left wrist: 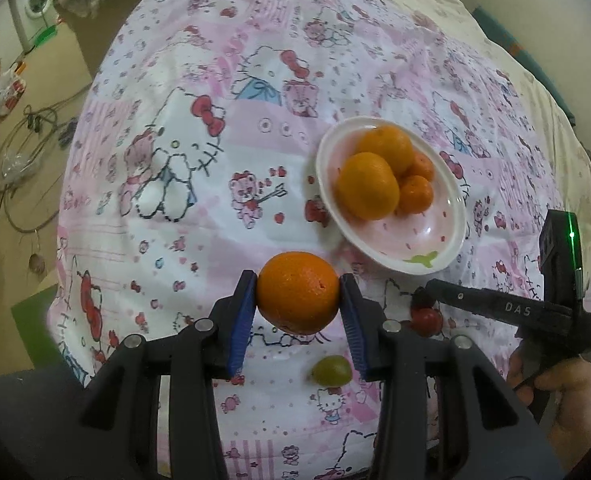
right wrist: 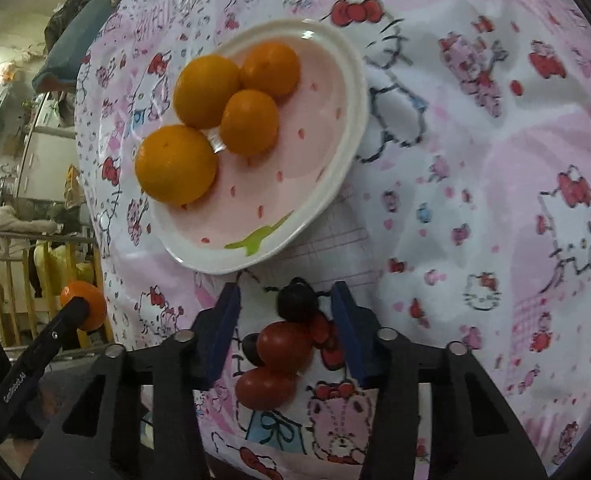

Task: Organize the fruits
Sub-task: 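Grasp the last mandarin with the left tool while the right tool grasps a dark cherry tomato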

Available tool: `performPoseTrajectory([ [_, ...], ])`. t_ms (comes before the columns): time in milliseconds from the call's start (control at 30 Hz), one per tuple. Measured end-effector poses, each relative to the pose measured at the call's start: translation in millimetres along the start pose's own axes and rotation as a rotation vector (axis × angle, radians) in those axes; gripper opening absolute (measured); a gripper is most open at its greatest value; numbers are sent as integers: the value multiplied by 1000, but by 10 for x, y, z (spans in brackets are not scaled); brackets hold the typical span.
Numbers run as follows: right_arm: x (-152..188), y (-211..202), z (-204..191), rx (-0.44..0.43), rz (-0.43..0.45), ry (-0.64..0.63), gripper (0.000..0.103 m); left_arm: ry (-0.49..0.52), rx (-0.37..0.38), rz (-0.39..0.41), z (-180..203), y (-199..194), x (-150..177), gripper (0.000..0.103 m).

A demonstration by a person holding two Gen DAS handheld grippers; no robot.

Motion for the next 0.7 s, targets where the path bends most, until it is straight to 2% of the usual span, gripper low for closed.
performPoseTrajectory([
  [133,18,101,3,30,-23,-5,44,-7,6,-10,3,6,5,37],
  [233,35,151,26,90,-36,-42,35,5,11,-4,58,-9,-2,37],
  [267,39,148,41,111,-35,-52,24,9,12,0,82,-17,-7,37],
  [400,40,123,28,105,-28,-78,24,24,14,12,159,-46,-22,37],
  [700,35,-178,-98,21,51,-98,24,50,5,14,358,-11,-56,37],
])
Point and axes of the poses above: each gripper's, at about its wrist camera, not at the fingertips, and y roughly the way its jaws point, z to its right, x to its underside, the point moved 8 cm from there along y, roughly the way its jaws point, and after that the axes turned 13 degrees about -x, right-handed, at the moved point
